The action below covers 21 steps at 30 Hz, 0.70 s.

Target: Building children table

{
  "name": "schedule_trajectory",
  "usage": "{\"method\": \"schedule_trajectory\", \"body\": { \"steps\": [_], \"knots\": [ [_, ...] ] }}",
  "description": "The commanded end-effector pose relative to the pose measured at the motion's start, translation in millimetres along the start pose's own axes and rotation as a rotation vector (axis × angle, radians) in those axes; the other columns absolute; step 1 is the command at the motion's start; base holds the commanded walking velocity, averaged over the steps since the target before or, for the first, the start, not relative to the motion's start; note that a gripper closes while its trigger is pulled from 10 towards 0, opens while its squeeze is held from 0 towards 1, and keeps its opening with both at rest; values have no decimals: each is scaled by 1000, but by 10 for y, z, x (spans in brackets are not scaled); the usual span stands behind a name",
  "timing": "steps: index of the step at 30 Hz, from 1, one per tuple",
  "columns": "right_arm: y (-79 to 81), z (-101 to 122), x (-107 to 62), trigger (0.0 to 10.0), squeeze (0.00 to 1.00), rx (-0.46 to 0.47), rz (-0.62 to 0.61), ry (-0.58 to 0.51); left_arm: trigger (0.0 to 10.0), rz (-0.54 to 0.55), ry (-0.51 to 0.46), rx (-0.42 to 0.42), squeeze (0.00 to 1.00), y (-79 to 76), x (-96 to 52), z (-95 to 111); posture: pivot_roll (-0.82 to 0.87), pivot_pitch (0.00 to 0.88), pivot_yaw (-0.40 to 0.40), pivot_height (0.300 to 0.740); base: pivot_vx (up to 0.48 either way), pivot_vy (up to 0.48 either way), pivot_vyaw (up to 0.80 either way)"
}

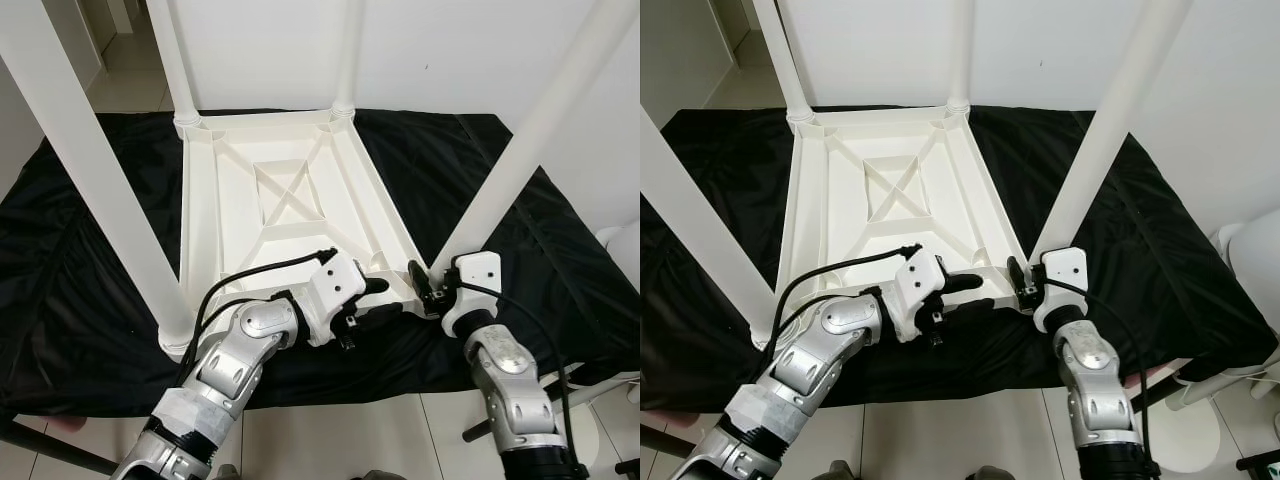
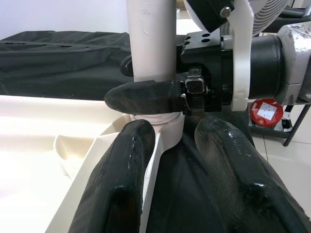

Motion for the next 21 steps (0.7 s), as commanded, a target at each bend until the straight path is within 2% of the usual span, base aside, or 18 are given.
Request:
{"method": "schedule_trajectory", "body": {
  "steps": [1, 2, 3, 4, 5, 7, 8, 10, 11, 14, 21],
  "knots": [
    [32, -46, 4, 10000, 0, 5, -22, 22, 10000, -14, 2, 11, 0, -31, -2, -12, -27, 0, -13, 740, 0, 0, 0],
    [-20, -92, 2, 10000, 0, 23, -142, 28, 10000, -15, 2, 12, 0, -34, -3, -13, -24, 0, -17, 740, 0, 0, 0],
    [-20, -92, 2, 10000, 0, 23, -142, 28, 10000, -15, 2, 12, 0, -34, -3, -13, -24, 0, -17, 740, 0, 0, 0],
    [-53, -124, -10, 10000, 0, 34, -224, 34, 10000, -16, 3, 13, 0, -36, -3, -13, -24, 0, -17, 740, 0, 0, 0],
    [-53, -124, -10, 10000, 0, 34, -224, 34, 10000, -16, 3, 13, 0, -36, -3, -13, -24, 0, -17, 740, 0, 0, 0],
    [-27, -203, -37, 10000, 0, 82, -354, 46, 10000, -15, 3, 12, 0, -36, -4, -14, -21, 0, -19, 740, 0, 0, 0],
    [-27, -203, -37, 10000, 0, 82, -354, 46, 10000, -15, 3, 12, 0, -36, -4, -14, -21, 0, -19, 740, 0, 0, 0],
    [172, -273, -14, 10000, 0, 160, -340, 64, 10000, -14, 3, 12, 0, -35, -8, -13, -13, 0, -22, 740, 0, 0, 0],
    [172, -273, -14, 10000, 0, 160, -340, 64, 10000, -14, 3, 12, 0, -35, -8, -13, -13, 0, -22, 740, 0, 0, 0],
    [335, -224, 29, 10000, 0, 184, -273, 49, 10000, -15, 4, 12, 0, -37, -8, -14, -17, 0, -19, 740, 0, 0, 0],
    [288, -177, 22, 10000, 0, 171, -271, 31, 10000, -17, 0, 17, 0, -24, 4, -3, -18, 0, -22, 740, 0, 0, 0]
  ]
}}
Point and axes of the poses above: a point about 5 cm out from each wrist's last joint towards the gripper, its own x axis pointing out of the wrist towards the gripper, its own z axis along the axis of the wrist's last joint, y = z × x, the point moved 6 cm from there along x, pointing out of the wrist towards the gripper, and after that the axes turned 9 degrees about x, right-handed, at the moved point
